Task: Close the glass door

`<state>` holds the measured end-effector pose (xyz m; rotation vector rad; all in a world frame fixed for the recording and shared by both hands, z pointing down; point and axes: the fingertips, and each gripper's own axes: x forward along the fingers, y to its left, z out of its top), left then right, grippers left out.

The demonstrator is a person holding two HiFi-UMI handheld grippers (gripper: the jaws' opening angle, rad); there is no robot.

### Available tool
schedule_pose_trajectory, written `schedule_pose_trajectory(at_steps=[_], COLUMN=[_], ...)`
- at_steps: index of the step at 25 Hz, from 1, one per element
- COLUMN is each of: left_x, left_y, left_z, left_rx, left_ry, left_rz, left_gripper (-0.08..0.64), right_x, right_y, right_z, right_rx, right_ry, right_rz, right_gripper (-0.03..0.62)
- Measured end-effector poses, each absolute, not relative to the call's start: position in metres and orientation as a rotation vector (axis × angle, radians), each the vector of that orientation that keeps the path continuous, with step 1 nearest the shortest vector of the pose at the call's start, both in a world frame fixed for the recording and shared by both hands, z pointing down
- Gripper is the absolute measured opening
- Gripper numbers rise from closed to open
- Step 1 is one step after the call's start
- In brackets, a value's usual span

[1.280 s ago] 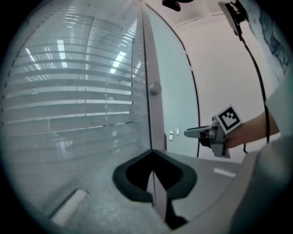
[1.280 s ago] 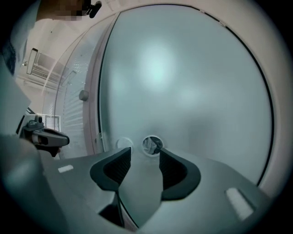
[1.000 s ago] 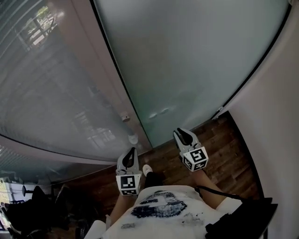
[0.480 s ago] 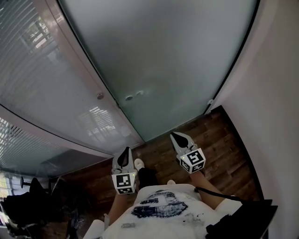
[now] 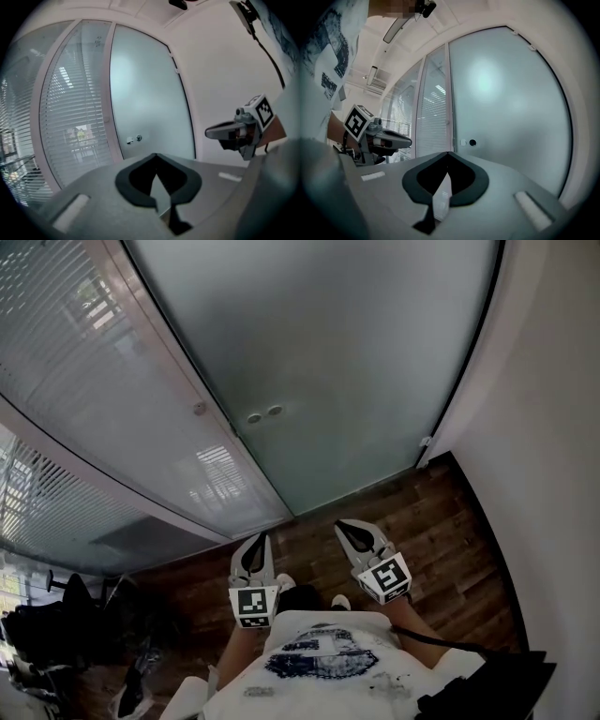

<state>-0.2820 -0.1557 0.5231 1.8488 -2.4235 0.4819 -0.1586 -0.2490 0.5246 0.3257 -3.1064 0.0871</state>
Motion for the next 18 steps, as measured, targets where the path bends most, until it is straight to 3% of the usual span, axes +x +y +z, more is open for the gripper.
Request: schedule_pose_trajectory(at_steps=[18], left_x=[-0.239], left_y=[-0.087], left_z=[0.518], left_rx=[1.790], left_ry=[-2.425], left_rz=[0.519], left_gripper=[0.002], right_x=[-0.134], right_y=[-0.179], right_z=[0.529], right_rx=[0.109], right_ry=[-3.093], right_rz=[0.077], right_gripper=[0.005])
